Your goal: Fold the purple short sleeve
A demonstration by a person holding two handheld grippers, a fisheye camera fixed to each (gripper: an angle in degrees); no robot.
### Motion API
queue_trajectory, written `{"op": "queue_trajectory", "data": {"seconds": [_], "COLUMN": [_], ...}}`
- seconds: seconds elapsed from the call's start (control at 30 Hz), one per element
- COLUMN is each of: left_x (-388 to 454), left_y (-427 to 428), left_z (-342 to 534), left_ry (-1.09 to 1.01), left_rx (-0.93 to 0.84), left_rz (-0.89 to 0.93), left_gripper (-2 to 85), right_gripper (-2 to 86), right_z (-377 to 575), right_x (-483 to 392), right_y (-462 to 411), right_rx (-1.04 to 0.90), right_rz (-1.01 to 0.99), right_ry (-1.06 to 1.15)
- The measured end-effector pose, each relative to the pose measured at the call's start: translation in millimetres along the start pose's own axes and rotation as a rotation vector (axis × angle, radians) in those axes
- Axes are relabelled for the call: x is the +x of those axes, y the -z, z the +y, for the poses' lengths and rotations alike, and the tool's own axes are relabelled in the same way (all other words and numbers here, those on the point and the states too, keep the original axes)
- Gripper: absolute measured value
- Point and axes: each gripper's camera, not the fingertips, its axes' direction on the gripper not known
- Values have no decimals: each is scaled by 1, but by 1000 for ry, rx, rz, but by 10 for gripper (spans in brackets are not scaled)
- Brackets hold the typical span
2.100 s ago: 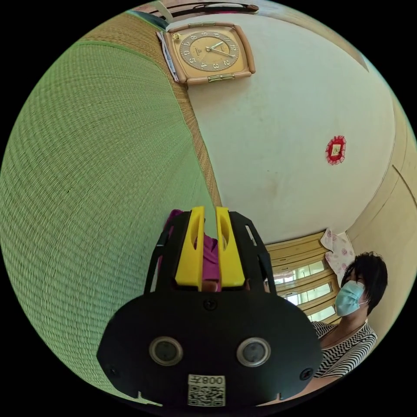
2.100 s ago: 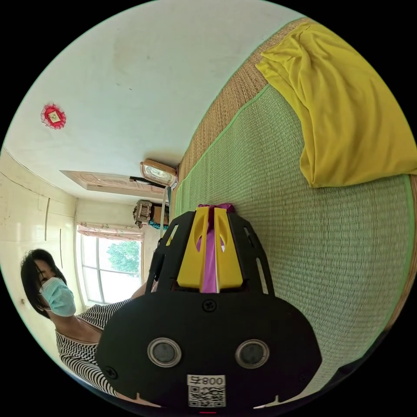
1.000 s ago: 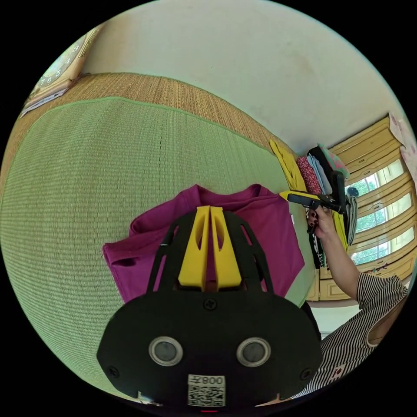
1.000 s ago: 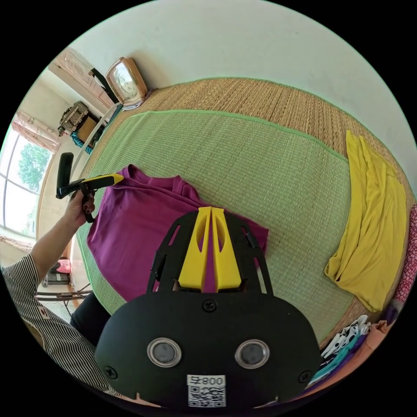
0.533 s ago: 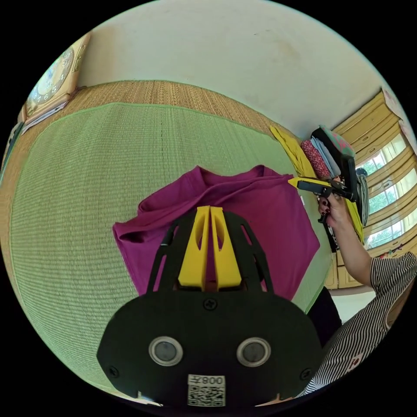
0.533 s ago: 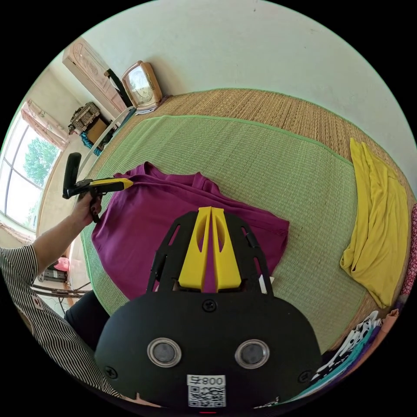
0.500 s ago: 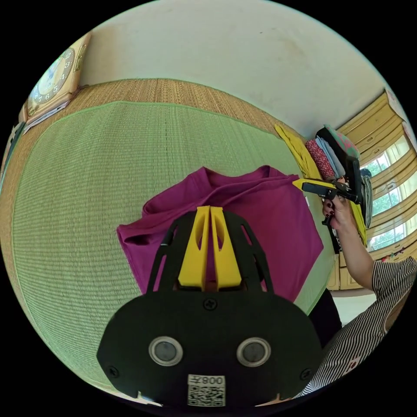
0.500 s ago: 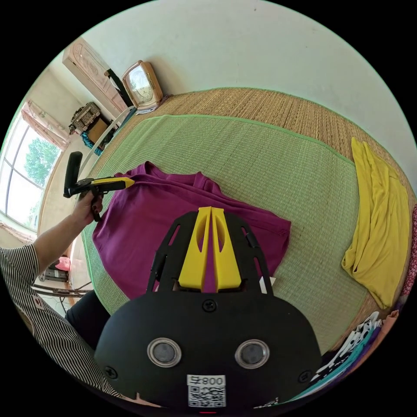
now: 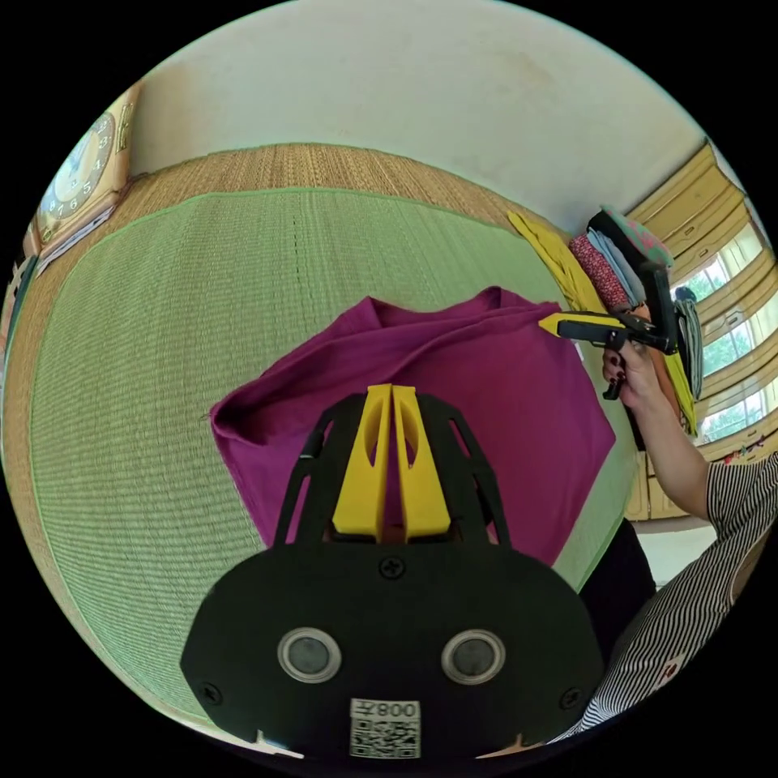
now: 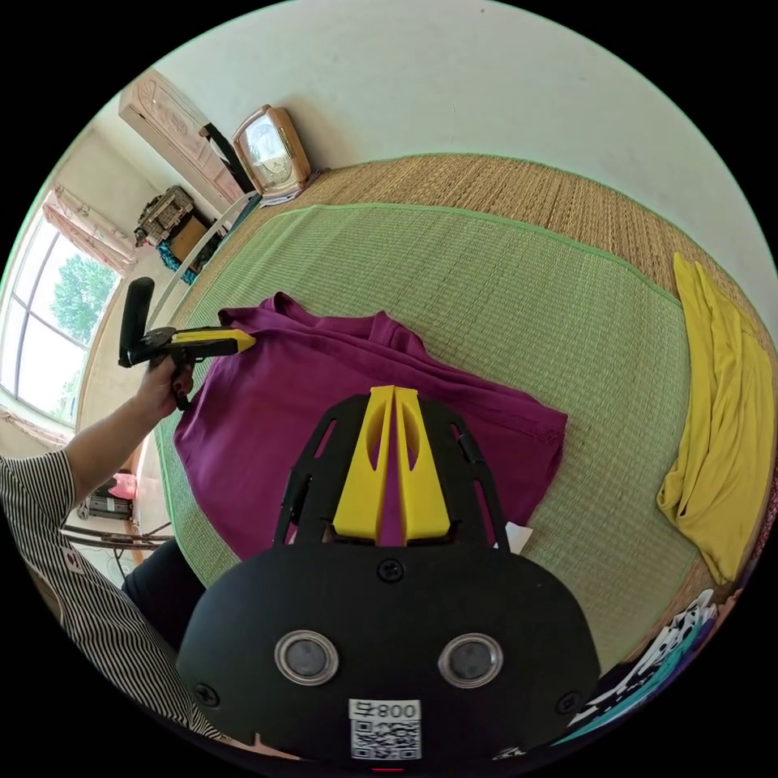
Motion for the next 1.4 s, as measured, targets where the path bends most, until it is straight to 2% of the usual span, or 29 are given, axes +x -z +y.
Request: {"op": "queue_trajectory", "data": {"seconds": [0.27, 0.43, 0.57, 0.63, 0.73, 0.9, 1.07, 1.17, 1.4], "left_x": [-23, -27, -41, -51, -54, -69, -85, -96, -100], "left_y": [11, 26, 10, 16, 31, 21, 29, 22, 64], "left_z": [-9, 16, 29, 34, 42, 49, 65, 71, 117], "left_ry": [71, 73, 107, 156, 147, 160, 193, 201, 188], "left_rx": [44, 118, 47, 87, 154, 59, 131, 72, 193], "left_rz": [-144, -86, -95, -54, -27, -76, -30, -36, 34], "left_gripper": [1, 1, 1, 1, 1, 1, 2, 3, 23], "right_gripper": [1, 1, 1, 1, 1, 1, 0, 1, 3], "right_z": [1, 15, 15, 15, 23, 28, 33, 34, 70], "right_x": [12, 10, 19, 29, 26, 43, 48, 56, 68], "right_y": [2, 20, 17, 3, 14, 13, 32, 32, 79], "right_rx": [2, 58, 44, -21, 13, 2, 47, 19, 111], "right_rz": [-2, 3, 27, 28, 27, -4, -4, -9, -92], "right_ry": [-18, -8, -30, -55, -45, -96, -102, -116, -133]}}
